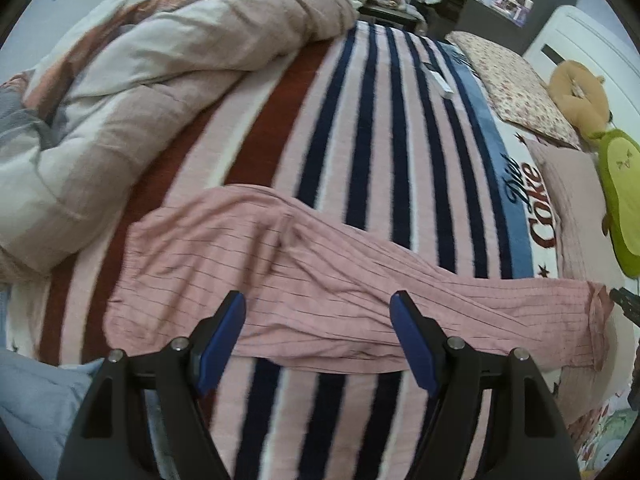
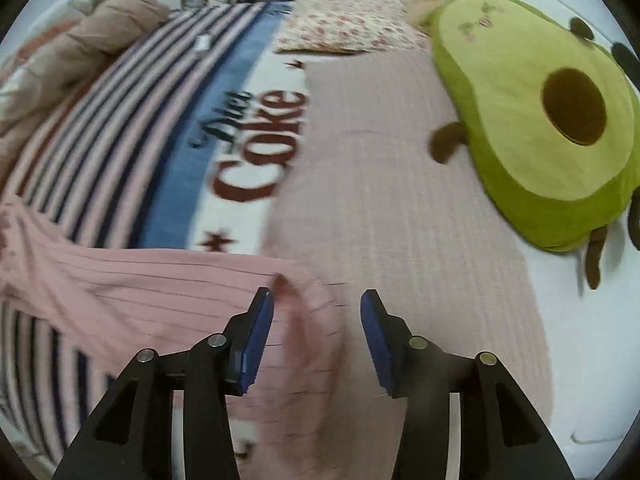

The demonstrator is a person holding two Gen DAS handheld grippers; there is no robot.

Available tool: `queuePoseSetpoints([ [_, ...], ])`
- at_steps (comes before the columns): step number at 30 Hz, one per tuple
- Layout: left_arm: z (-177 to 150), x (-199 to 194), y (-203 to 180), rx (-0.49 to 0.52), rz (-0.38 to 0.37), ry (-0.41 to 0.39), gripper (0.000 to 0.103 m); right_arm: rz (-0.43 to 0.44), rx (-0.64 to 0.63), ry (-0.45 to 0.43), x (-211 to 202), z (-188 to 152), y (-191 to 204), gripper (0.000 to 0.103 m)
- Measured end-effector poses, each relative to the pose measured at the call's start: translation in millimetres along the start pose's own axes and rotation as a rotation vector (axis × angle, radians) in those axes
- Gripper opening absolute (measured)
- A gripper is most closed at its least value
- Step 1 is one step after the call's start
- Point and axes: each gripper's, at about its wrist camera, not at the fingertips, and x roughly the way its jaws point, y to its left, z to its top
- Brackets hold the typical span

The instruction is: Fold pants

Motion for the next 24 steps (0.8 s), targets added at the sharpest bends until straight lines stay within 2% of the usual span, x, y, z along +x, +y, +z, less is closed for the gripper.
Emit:
queuePoseSetpoints([
  [6, 7.6, -10.9, 50.3, 0.009, 0.062, 0.019, 0.071, 0.119, -0.037, 0.008, -16.9, 2.3, 58.2, 0.046],
  [10, 9.4, -4.0, 82.5, 0.044, 0.086, 0.065, 0.073, 0.174, -0.048, 0.017, -22.4, 2.3, 100.9, 0.046],
  [12, 9.0, 4.6, 97.0, 0.081, 0.092, 0.106, 0.073, 0.193, -0.044, 0.027, -23.3, 1.3, 120.5, 0.047],
  [15, 4.8, 22.4, 108.9, 0.192, 0.101, 0.191, 0.073, 0.204, -0.038, 0.044, -23.5, -1.1, 146.4, 0.047],
  [16, 2.8, 27.1, 112.8, 0.214, 0.089, 0.210, 0.073, 0.205, -0.035, 0.051, -23.3, -1.9, 154.1, 0.047],
  [21, -10.6, 52.9, 123.5, 0.297, -0.069, 0.316, 0.071, 0.224, 0.001, 0.100, -17.1, -8.4, 192.4, 0.047],
  [24, -19.3, 69.3, 124.2, 0.370, -0.050, 0.342, 0.070, 0.233, 0.017, 0.123, -11.9, -11.2, 214.1, 0.047],
])
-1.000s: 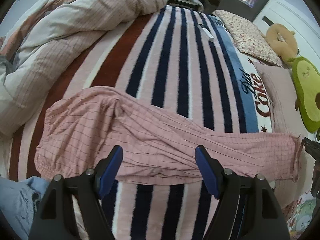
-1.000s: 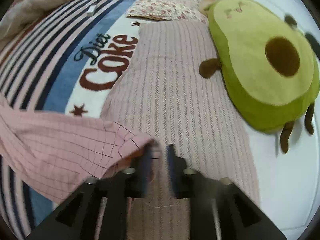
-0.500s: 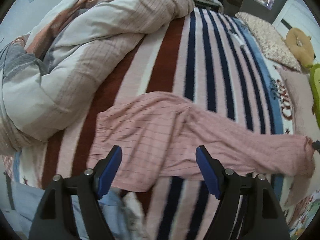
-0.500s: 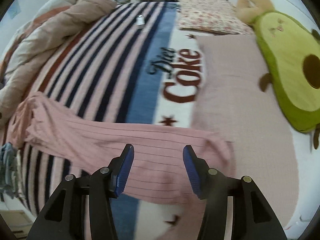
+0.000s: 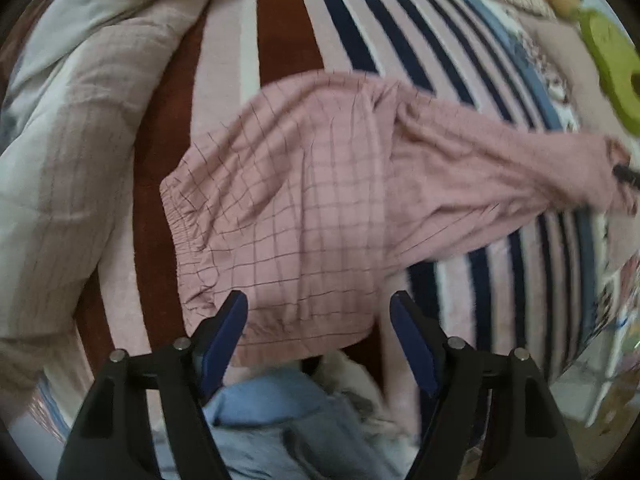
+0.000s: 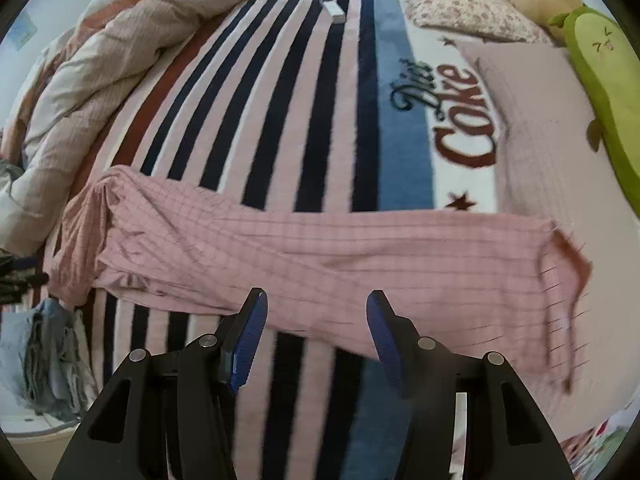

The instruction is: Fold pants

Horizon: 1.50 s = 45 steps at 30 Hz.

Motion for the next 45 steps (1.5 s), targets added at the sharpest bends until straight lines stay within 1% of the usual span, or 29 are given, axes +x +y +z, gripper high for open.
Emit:
queuePoseSetpoints([
  [2, -2.5, 13.1, -0.6, 0.044, -0.001, 0.025, 0.069, 0.001, 0.004, 0.009, 5.3, -0.8, 9.2, 0.047],
  [5, -7.8, 29.8, -13.7, 0.168, 0.012, 0.060, 0.069, -0.002, 0.009, 0.022, 13.2, -2.3, 21.2, 0.047],
  [6, -9.0, 34.5, -17.6, 0.186, 0.017, 0.060, 0.070, -0.004, 0.011, 0.025, 16.0, -3.1, 25.0, 0.047],
  [8, -11.4, 45.3, -22.3, 0.197, -0.031, 0.077, 0.071, -0.006, 0.016, 0.032, 20.8, -4.8, 29.8, 0.047],
  [9, -12.9, 50.7, -25.3, 0.206, -0.039, 0.083, 0.071, -0.006, 0.021, 0.037, 23.4, -5.8, 32.0, 0.047],
  [11, -15.7, 60.9, -31.1, 0.237, -0.017, 0.095, 0.075, -0.006, 0.025, 0.047, 26.8, -7.2, 34.8, 0.047],
  [13, -18.1, 70.4, -38.0, 0.276, 0.034, 0.098, 0.075, -0.009, 0.024, 0.055, 29.2, -9.0, 37.6, 0.047],
  [15, -20.3, 76.1, -44.3, 0.287, 0.046, 0.096, 0.078, -0.016, 0.022, 0.059, 30.4, -10.9, 38.8, 0.047],
  [17, -22.7, 80.7, -49.1, 0.275, 0.064, 0.083, 0.076, -0.018, 0.030, 0.063, 31.1, -11.8, 38.3, 0.047],
  [18, -22.9, 81.3, -48.9, 0.257, 0.069, 0.076, 0.070, -0.016, 0.035, 0.064, 31.3, -12.0, 37.7, 0.047],
  [20, -19.6, 75.6, -41.7, 0.191, 0.051, 0.067, 0.034, -0.016, 0.042, 0.064, 31.0, -11.5, 36.9, 0.047],
  [21, -17.0, 72.1, -35.9, 0.164, 0.034, 0.063, 0.026, -0.018, 0.043, 0.063, 30.4, -10.9, 36.8, 0.047],
  [22, -14.9, 65.6, -28.0, 0.124, 0.008, 0.050, 0.015, -0.020, 0.042, 0.062, 29.4, -10.1, 36.6, 0.047],
  [26, -10.6, 34.4, -2.0, 0.025, -0.049, -0.031, 0.012, -0.018, 0.042, 0.051, 22.8, -5.5, 38.1, 0.047],
  [29, -6.7, 12.6, 18.2, -0.060, -0.114, -0.084, 0.012, -0.014, 0.043, 0.045, 19.1, -2.2, 40.5, 0.047],
  [32, 1.8, -0.5, 40.0, -0.134, -0.152, -0.117, 0.012, -0.011, 0.046, 0.043, 15.0, 2.3, 42.7, 0.047],
  [37, 27.5, -7.4, 80.2, -0.264, -0.139, -0.161, 0.013, -0.021, 0.044, 0.035, 7.1, 12.9, 45.3, 0.047],
  [39, 37.1, -5.5, 94.4, -0.299, -0.105, -0.183, 0.014, -0.029, 0.044, 0.035, 6.1, 17.4, 45.8, 0.047],
  [40, 39.9, -3.9, 97.9, -0.311, -0.078, -0.192, 0.021, -0.031, 0.044, 0.036, 6.2, 19.0, 45.8, 0.047],
  [41, 44.8, -3.3, 103.8, -0.329, -0.050, -0.201, 0.034, -0.033, 0.045, 0.037, 6.8, 20.6, 45.9, 0.047],
  [42, 48.1, -3.5, 109.0, -0.351, -0.033, -0.212, 0.042, -0.035, 0.047, 0.040, 8.2, 22.4, 46.1, 0.047],
  [43, 49.8, -4.4, 113.2, -0.374, -0.022, -0.225, 0.055, -0.035, 0.048, 0.043, 9.6, 23.6, 46.0, 0.047],
  [45, 55.4, -8.6, 122.0, -0.402, -0.026, -0.257, 0.056, -0.034, 0.051, 0.051, 13.4, 27.0, 46.7, 0.047],
])
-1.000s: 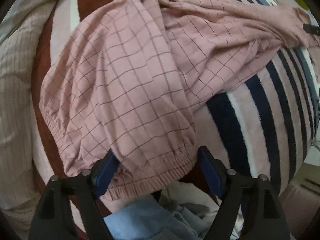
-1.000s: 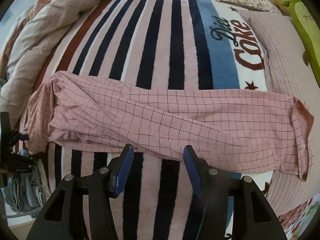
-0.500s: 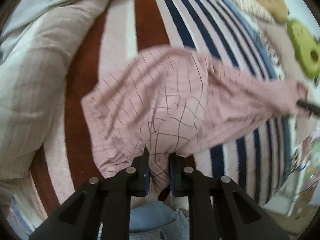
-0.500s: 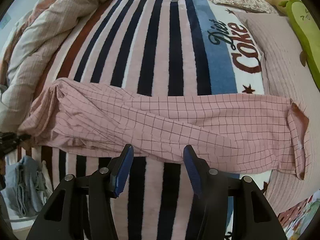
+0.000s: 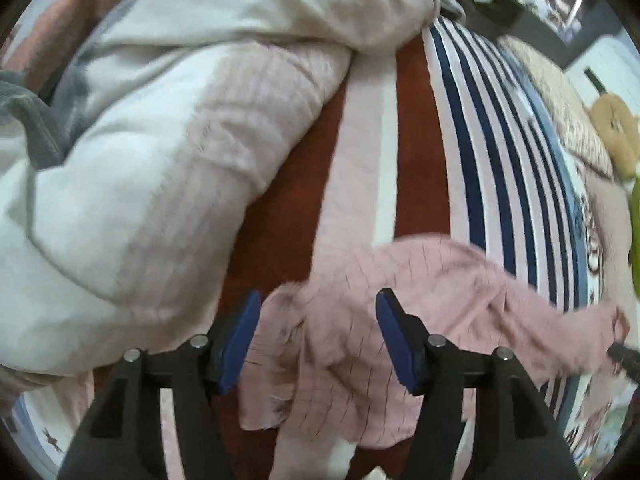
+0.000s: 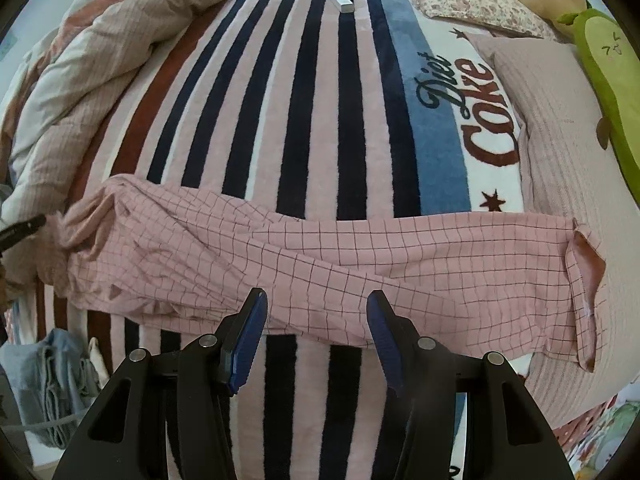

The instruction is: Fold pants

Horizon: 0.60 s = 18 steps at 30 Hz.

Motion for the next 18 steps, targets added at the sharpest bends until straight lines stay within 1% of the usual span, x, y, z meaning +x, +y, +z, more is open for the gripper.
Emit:
queuePoseSetpoints([
  [1, 1.1, -1.0, -0.5, -0.002, -0.028, 0.001, 0.056, 0.000, 0.001, 0.003, 0.9, 1.3, 0.4, 0.047],
  [2, 2.0, -1.3, -4.0, 0.009, -0.085, 0.014, 0.056, 0.000, 0.001, 0.003, 1.4, 2.3, 0.9, 0.047],
  [5, -3.6, 4.5, -25.6, 0.103, -0.222, 0.104, 0.056, 0.003, 0.002, 0.003, 1.3, 8.4, 3.2, 0.047],
  [7, -14.7, 10.6, -42.9, 0.158, -0.294, 0.167, 0.055, 0.007, -0.001, 0.002, 0.6, 13.5, 5.6, 0.047],
  [8, -21.1, 15.5, -50.5, 0.166, -0.318, 0.198, 0.052, 0.008, -0.003, 0.002, 0.7, 15.5, 6.8, 0.047],
  [9, -27.8, 21.9, -55.8, 0.164, -0.324, 0.230, 0.049, 0.010, -0.006, 0.001, 1.2, 18.0, 7.9, 0.047],
  [11, -38.0, 36.8, -61.8, 0.170, -0.303, 0.283, 0.031, 0.013, -0.010, 0.002, 3.0, 21.2, 10.0, 0.047],
  [12, -42.7, 45.5, -64.2, 0.178, -0.287, 0.301, 0.030, 0.016, -0.012, 0.004, 4.8, 22.3, 11.2, 0.047],
  [14, -48.3, 57.6, -66.2, 0.181, -0.257, 0.305, 0.030, 0.021, -0.016, 0.009, 8.9, 22.6, 13.2, 0.047],
  [15, -47.5, 63.0, -66.3, 0.183, -0.225, 0.301, 0.030, 0.022, -0.020, 0.013, 12.2, 22.0, 14.1, 0.047],
  [17, -43.6, 70.1, -64.2, 0.196, -0.162, 0.266, 0.030, 0.023, -0.022, 0.023, 19.4, 19.2, 14.1, 0.047],
  [18, -39.0, 72.8, -60.7, 0.193, -0.150, 0.252, 0.030, 0.023, -0.020, 0.027, 22.4, 17.9, 13.6, 0.047],
])
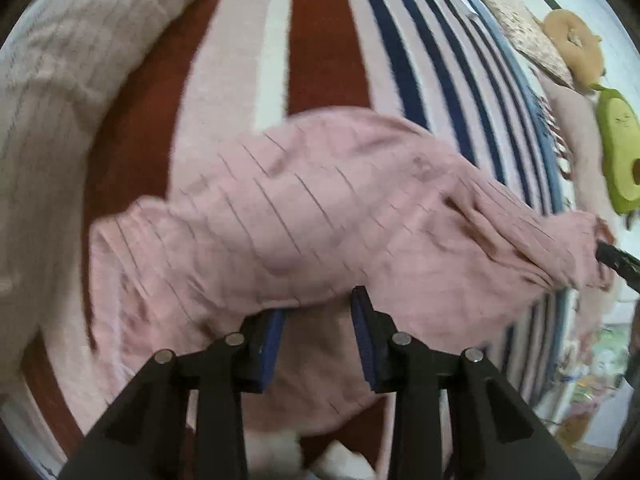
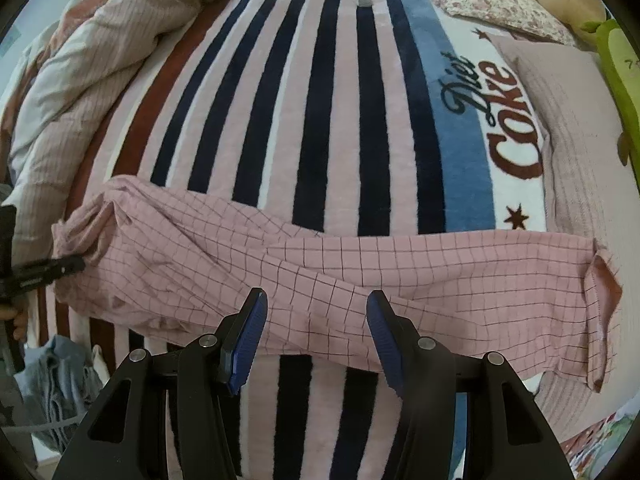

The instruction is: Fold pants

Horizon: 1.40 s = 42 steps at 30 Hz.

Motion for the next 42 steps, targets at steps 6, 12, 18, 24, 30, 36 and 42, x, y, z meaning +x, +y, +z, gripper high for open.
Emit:
queuePoseSetpoints([
  [6, 29.5, -5.9, 14.5, -0.031, 0.096, -0.153, 0.030, -0.001, 0.036, 0.010, 17.4, -7.1, -11.2, 0.047],
  [12, 55.1, -3.9, 17.3, -0.054, 0.187, -0.243, 0.045, -0.005, 0.057, -0.003, 23.2, -13.4, -19.8, 0.047],
  [18, 45.2, -23.2, -14.1, -0.001, 0.051, -0.242, 0.053, 0.080, 0.032, 0.015, 24.9, -24.3, -22.9, 0.047],
  [24, 21.4, -2.7, -76.7, 0.109, -0.118, -0.111, 0.053, 0.190, -0.042, 0.096, 45.5, -34.2, -10.7, 0.036],
  [30, 7.1, 34.1, -117.6, 0.161, -0.147, -0.029, 0.053, 0.188, -0.080, 0.168, 70.3, -42.3, -17.9, 0.036],
  [36, 11.3, 49.1, -131.0, 0.173, -0.088, -0.065, 0.053, 0.104, -0.105, 0.109, 75.8, -39.6, -39.7, 0.033],
  [42, 32.1, 47.8, -128.7, 0.140, -0.001, -0.140, 0.053, -0.049, -0.175, -0.002, 70.4, -13.5, -64.3, 0.037],
])
